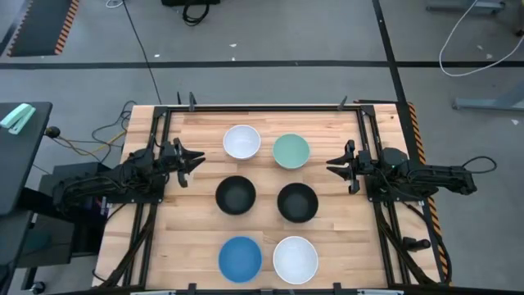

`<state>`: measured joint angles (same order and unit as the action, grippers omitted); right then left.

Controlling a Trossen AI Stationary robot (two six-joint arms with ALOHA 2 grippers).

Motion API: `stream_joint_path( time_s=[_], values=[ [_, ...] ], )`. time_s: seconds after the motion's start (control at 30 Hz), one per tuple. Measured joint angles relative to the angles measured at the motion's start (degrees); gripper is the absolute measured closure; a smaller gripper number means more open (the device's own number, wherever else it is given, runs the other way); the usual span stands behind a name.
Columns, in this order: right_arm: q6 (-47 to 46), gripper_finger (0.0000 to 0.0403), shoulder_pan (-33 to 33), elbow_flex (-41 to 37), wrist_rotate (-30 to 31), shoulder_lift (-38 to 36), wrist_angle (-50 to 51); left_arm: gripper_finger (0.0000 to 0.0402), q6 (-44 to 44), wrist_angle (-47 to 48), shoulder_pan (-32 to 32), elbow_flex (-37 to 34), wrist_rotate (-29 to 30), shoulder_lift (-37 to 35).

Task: Nest bowls inside each other

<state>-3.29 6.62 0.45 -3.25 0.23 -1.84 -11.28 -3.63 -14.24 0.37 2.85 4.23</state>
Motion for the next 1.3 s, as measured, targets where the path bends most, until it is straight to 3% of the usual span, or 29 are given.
stream_joint_path(
  time_s=[1.3],
  values=[
    [0.0, 0.0302, 0.0, 0.0, 0.0, 0.0, 0.0, 0.0294, -3.0, -4.7, 0.0, 0.0, 0.3, 0.0]
  ],
)
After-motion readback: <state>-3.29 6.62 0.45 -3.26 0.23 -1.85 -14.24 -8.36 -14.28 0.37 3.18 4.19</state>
